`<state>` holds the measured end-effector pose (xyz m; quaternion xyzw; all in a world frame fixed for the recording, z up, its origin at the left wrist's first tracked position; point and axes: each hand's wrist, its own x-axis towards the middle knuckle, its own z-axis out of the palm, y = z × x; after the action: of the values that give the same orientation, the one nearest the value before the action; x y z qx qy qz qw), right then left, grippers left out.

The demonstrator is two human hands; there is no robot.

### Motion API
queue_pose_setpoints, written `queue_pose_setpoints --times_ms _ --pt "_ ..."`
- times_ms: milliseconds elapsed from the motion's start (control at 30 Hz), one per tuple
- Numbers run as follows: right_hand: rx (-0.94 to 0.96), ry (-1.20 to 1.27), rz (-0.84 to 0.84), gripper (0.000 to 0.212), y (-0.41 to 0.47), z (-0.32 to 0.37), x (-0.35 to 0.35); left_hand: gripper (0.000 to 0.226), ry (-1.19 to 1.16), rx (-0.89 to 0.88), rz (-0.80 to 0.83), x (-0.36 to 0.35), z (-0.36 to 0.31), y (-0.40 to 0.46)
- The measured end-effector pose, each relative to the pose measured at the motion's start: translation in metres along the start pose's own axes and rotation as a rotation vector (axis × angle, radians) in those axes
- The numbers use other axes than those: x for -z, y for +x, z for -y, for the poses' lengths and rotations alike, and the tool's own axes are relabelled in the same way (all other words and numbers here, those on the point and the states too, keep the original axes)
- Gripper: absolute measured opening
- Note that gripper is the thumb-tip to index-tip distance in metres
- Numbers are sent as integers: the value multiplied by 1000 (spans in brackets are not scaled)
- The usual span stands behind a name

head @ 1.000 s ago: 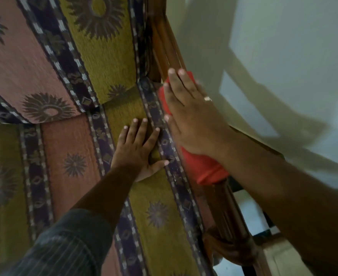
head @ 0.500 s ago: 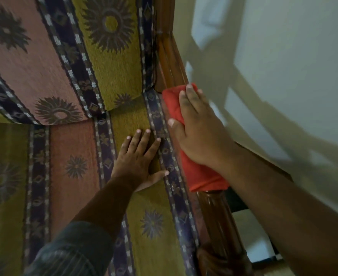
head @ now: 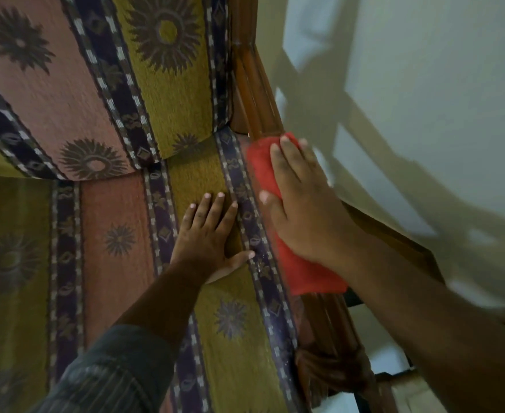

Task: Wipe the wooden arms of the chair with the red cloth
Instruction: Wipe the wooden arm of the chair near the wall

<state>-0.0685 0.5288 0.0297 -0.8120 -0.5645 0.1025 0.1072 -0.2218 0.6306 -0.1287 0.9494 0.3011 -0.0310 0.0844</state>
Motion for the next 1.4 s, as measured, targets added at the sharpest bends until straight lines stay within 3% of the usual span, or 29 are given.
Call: queue_pose_setpoints --times_ms 133,467,733,900,967,1033,1100,1133,1200,1267,1400 --pt "39 -39 34 67 -54 -1 -4 110 -31 87 -15 -5 -15 -7" --pt "-28 -104 -7 70 10 9 -7 116 -30 88 22 -5 -28 -19" --pt "-18 -49 17 69 -118 12 -18 115 -28 71 59 -4 -33 -33" --pt "-2 14 2 69 -137 9 -22 113 -96 122 120 0 -44 -55" --pt "-15 145 -42 71 -138 11 -18 113 -178 183 213 9 -48 -55" --pt "-219 376 -124 71 -142 11 -13 91 -382 259 315 29 -52 -51" --pt "-541 480 -168 68 -143 7 -5 49 -823 412 269 57 -66 -56" --pt "-654 490 -111 65 -143 5 -3 43 -1060 531 232 71 -77 -64" --pt "-725 502 -26 58 -147 4 -1 57 -1361 616 307 92 -99 -89" --pt "-725 471 -78 49 -150 8 1 60 -1468 547 358 105 -123 -113" --pt "-649 438 -211 34 -150 26 8 37 -1441 565 201 118 -141 -136"
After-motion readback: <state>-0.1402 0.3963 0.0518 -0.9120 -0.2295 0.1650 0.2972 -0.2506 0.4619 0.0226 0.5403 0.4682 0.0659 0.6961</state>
